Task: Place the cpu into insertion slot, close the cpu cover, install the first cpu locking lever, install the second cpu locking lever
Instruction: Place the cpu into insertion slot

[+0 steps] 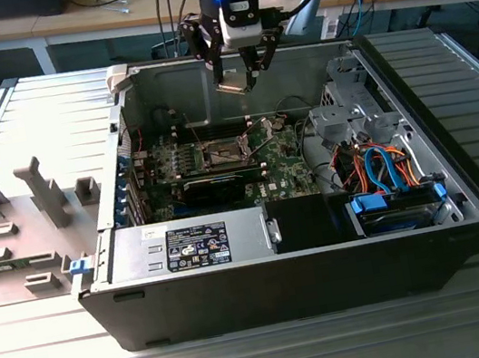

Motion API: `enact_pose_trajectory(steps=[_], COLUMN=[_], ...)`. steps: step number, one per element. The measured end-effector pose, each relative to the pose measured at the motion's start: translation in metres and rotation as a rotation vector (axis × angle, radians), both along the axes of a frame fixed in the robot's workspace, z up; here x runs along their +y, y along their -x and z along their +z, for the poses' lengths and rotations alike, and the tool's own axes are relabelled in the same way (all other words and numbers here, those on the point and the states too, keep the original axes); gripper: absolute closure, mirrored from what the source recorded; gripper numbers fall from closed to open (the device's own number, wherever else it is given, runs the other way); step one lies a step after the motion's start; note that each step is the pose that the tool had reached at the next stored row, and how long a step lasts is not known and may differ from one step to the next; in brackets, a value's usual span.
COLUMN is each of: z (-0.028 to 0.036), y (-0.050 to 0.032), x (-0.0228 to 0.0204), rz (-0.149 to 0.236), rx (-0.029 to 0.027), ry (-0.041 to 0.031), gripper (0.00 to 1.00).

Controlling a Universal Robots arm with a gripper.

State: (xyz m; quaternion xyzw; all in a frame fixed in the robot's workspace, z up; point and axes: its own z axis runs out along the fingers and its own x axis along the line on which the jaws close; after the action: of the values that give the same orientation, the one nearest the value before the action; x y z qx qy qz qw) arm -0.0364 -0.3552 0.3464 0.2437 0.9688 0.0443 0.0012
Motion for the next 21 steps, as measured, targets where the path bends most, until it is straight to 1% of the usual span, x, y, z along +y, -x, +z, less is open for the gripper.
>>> enact_pose_trajectory(steps=[21], z=[0.0], y=[0.0], x=[0.0], rz=[-0.012], rx=[0.0], ry=[0.0], gripper=[0.46])
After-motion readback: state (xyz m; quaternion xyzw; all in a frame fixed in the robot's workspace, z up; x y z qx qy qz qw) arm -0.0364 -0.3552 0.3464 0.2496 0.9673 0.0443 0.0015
